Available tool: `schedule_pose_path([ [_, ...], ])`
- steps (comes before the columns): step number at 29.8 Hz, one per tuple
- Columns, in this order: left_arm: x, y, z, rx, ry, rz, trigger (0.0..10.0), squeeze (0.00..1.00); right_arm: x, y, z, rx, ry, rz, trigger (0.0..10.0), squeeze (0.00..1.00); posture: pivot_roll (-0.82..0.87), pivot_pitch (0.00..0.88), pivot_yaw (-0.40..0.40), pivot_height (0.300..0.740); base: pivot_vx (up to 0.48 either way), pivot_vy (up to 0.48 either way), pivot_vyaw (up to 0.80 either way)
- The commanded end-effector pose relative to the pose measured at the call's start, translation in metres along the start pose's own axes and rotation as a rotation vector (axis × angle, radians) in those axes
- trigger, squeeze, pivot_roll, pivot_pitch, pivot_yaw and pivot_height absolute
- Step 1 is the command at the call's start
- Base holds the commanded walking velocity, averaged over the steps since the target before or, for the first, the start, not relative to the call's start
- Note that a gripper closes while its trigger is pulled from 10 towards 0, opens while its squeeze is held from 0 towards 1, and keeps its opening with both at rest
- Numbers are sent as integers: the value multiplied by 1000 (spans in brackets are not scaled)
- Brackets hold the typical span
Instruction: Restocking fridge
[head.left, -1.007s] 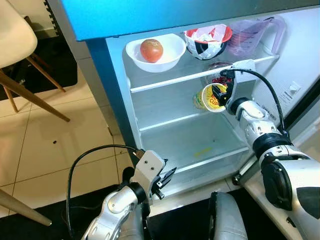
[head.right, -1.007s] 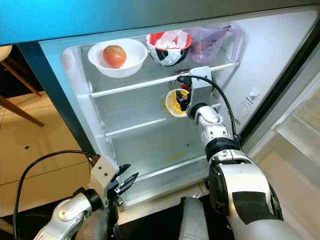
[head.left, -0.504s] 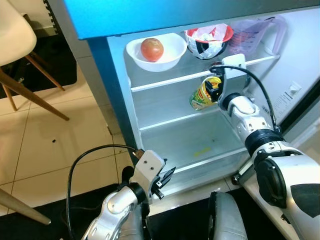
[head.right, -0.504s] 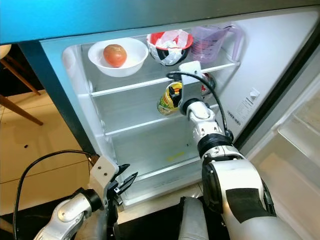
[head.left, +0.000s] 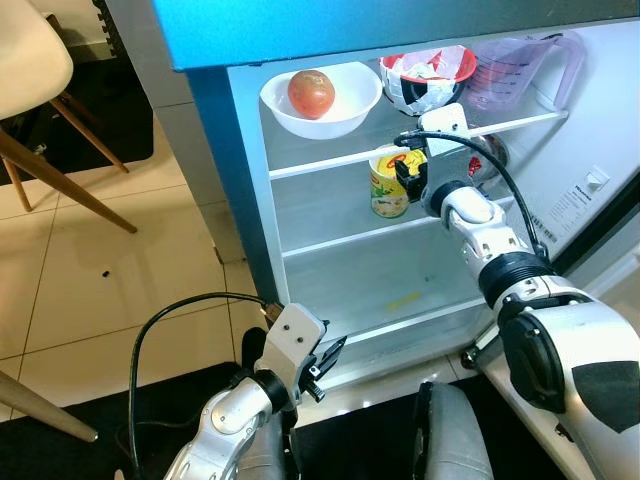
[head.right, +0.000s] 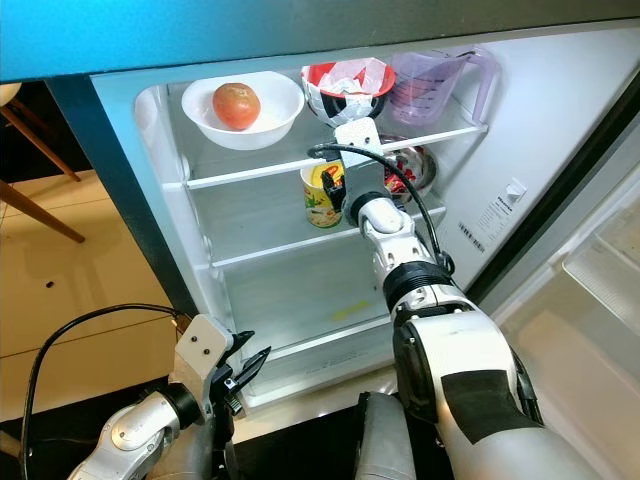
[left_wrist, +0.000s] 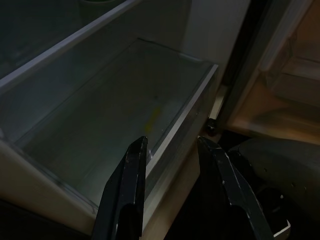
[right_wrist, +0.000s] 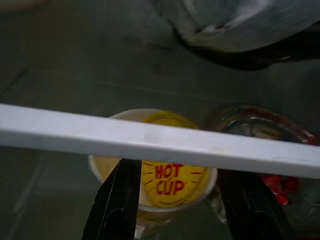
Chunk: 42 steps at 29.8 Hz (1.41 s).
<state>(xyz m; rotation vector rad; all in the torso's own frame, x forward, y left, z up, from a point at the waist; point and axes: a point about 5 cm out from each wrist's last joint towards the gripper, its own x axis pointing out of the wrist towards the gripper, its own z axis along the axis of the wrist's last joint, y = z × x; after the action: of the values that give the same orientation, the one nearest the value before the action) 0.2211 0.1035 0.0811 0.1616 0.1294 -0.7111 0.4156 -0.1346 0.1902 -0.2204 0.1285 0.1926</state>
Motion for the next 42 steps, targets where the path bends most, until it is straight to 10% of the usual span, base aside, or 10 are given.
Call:
schedule_pose_path([
  [1,0,-4,-5,-5,26,-11,10000,0,0,-6,8,-10,-27,-12,10000,0,69,162,-46,550,0,0,0],
  [13,2,-5,-7,-7,36,-32,10000,0,-15,-45,-22,78,22,-13,10000,0,29,159,-31,550,0,0,0],
  [23,0,3,-7,8,46,-31,10000,0,-21,-6,-73,101,176,152,10000,0,47,178,-4,550,0,0,0],
  [42,-29,11,-3,27,89,28,10000,0,-9,39,-46,52,147,351,10000,0,183,267,9,550,0,0,0],
])
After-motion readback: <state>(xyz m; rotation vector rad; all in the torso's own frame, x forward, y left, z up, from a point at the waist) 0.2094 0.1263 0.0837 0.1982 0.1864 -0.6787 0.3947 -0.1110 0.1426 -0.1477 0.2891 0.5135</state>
